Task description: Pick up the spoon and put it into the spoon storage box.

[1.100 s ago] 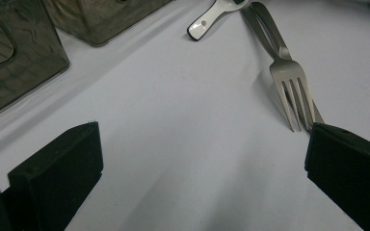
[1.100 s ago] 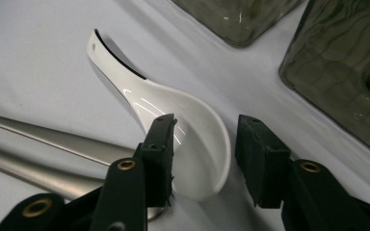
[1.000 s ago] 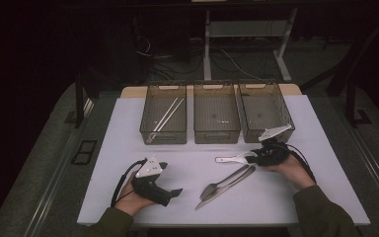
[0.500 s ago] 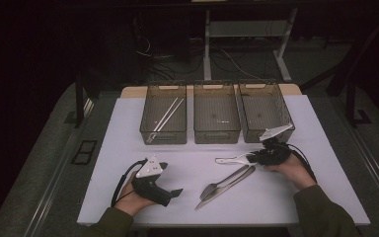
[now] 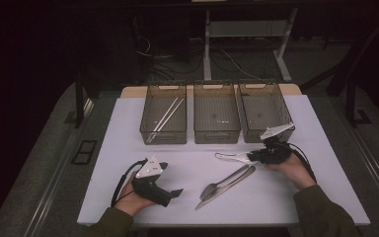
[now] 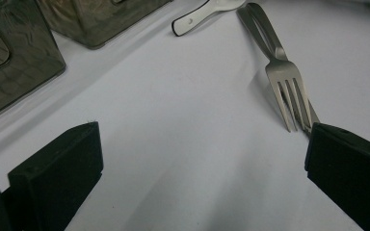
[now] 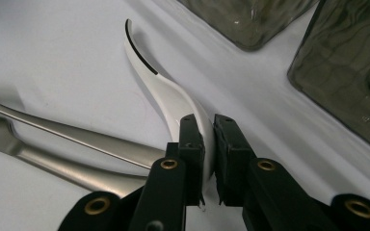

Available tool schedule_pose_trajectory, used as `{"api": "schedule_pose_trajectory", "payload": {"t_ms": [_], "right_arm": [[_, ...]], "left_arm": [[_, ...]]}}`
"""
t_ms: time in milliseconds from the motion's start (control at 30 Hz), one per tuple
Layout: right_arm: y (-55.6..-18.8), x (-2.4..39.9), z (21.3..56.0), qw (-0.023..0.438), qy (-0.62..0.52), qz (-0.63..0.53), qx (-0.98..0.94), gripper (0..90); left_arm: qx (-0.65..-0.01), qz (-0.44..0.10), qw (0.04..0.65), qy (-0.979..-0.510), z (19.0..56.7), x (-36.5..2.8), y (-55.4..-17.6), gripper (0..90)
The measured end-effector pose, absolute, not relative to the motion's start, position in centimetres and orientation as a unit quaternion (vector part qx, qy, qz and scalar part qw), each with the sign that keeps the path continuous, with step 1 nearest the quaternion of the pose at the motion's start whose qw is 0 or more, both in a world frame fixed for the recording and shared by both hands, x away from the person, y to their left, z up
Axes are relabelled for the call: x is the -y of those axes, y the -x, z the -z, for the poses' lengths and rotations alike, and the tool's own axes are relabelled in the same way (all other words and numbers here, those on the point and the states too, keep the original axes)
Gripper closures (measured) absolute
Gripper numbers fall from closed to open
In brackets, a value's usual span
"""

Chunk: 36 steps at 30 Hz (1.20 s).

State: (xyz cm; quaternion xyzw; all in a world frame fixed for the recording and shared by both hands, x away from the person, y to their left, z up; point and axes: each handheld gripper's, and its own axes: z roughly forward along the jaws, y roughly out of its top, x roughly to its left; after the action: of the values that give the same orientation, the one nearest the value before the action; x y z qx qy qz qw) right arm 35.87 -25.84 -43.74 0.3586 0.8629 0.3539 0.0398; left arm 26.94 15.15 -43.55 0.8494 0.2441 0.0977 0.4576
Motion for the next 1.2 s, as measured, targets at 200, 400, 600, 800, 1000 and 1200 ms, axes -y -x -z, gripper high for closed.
{"api": "schedule_pose_trajectory", "payload": {"t_ms": [200,400,600,800,1000,1200], "right_arm": [[-35.8,26.0,43.3,0.042,-0.363,-0.362,-0.857,82.5],[-35.6,26.1,42.6,0.044,-0.360,-0.375,-0.853,82.6],[-35.3,26.2,41.8,0.049,-0.353,-0.387,-0.851,82.6],[-35.1,26.3,41.1,0.052,-0.351,-0.401,-0.845,82.5],[-35.0,26.5,40.4,0.057,-0.351,-0.413,-0.838,82.6],[-35.0,26.7,39.3,0.064,-0.350,-0.426,-0.832,82.5]], "left_arm": [[-0.242,-0.095,0.459,-0.850,43.7,-15.0,-26.9,0.0],[-0.240,-0.095,0.461,-0.849,43.6,-15.0,-27.0,0.0],[-0.240,-0.094,0.461,-0.849,43.6,-15.0,-26.9,0.0],[-0.241,-0.094,0.462,-0.848,43.6,-15.0,-26.9,0.0],[-0.241,-0.093,0.462,-0.848,43.7,-15.0,-26.9,0.0],[-0.242,-0.092,0.462,-0.848,43.8,-15.0,-27.0,0.0]]}}
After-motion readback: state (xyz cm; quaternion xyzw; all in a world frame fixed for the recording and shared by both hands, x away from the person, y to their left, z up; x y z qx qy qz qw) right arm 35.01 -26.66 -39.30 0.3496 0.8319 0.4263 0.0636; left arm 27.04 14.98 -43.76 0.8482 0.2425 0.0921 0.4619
